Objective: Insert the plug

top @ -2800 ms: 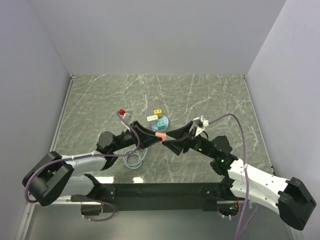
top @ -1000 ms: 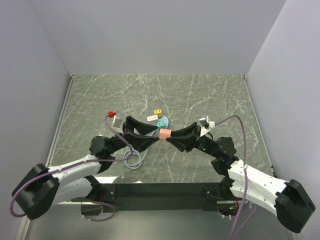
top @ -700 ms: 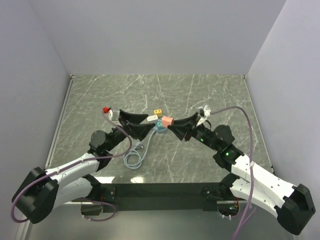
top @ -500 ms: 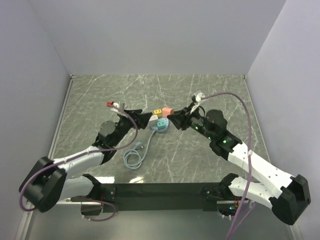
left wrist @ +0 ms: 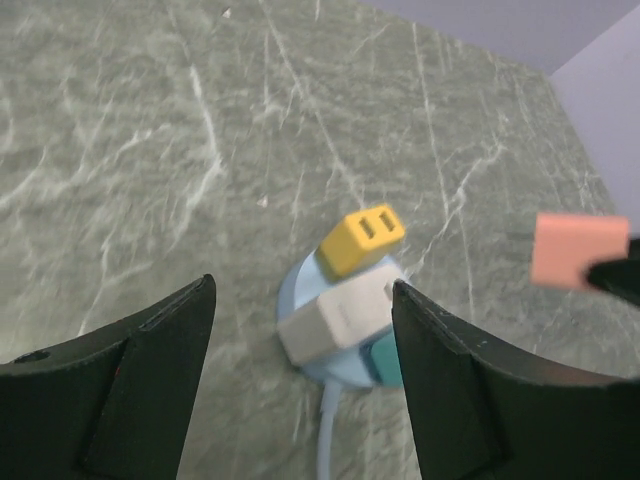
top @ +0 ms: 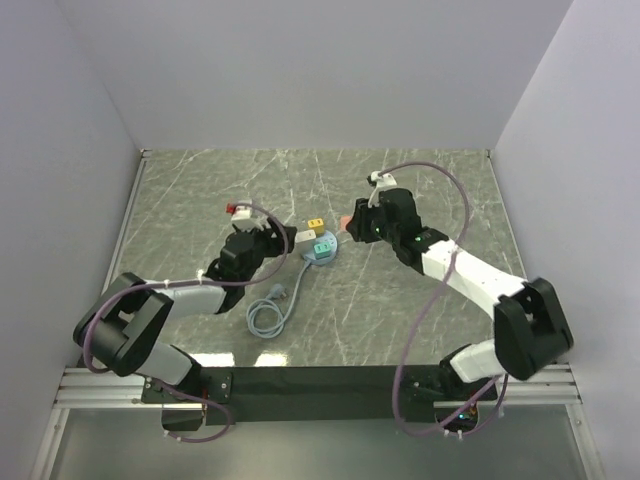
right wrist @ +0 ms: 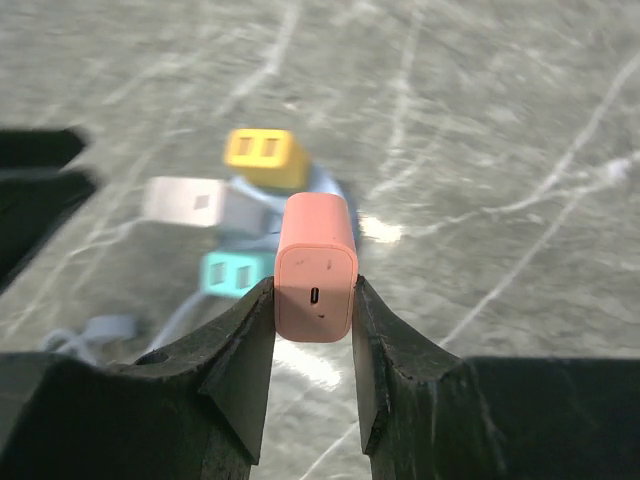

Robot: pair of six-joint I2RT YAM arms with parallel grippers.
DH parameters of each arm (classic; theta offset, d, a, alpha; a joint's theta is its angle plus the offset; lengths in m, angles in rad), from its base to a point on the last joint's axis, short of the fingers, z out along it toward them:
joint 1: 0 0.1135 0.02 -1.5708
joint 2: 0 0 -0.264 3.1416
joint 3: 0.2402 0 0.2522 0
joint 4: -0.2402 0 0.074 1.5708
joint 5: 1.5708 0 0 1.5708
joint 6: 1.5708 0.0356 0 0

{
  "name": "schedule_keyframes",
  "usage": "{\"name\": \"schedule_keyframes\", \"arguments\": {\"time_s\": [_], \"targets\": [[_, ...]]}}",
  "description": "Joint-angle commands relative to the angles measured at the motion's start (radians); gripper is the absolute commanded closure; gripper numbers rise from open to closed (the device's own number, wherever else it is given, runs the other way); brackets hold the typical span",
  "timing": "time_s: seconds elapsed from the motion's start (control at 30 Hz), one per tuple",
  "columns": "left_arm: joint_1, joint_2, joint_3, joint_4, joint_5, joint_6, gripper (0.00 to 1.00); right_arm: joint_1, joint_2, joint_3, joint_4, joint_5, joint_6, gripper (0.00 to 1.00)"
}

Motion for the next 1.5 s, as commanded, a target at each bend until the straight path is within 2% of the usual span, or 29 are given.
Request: {"name": "schedule_keyframes", "arguments": {"time_s": [0.0,0.2,0.43,0.7,0.97,1.2,1.33,1.47], "targets": [[0.003,-0.051,-0.095,0.143,-0.002,-0.028,0.23,-0.041,0.082,0.076,0.064,0.012,-0.003,1.0],[0.0,-0.088,-0.207,0.203,0.14,-0.011,0.28,-0.064,0.249,0.175,0.121,-0.035,-0.032,1.0],[-0.029,-0.077,-0.224,0.174,0.24,0.018,0.32,-0.085,0.392,0.228,0.173,-0.096,-0.021,1.0],[-0.116,0.004,-0.16,0.053,0.282,0.052,0.36,-0.085,0.468,0.232,0.245,-0.159,-0.001,1.0],[-0.126,0.093,-0.091,-0.157,0.271,0.024,0.45,-0.082,0.449,0.161,0.312,-0.213,0.02,1.0],[-0.144,0.209,-0.003,-0.351,0.058,-0.001,0.54,-0.062,0.409,0.052,0.357,-0.225,0.051,1.0],[-0.159,0.237,0.034,-0.417,-0.068,0.013,0.68,-0.041,0.362,-0.005,0.363,-0.218,0.062,1.0],[-0.178,0.248,0.07,-0.476,-0.172,0.03,0.74,-0.009,0.305,-0.06,0.345,-0.219,0.068,1.0]]}}
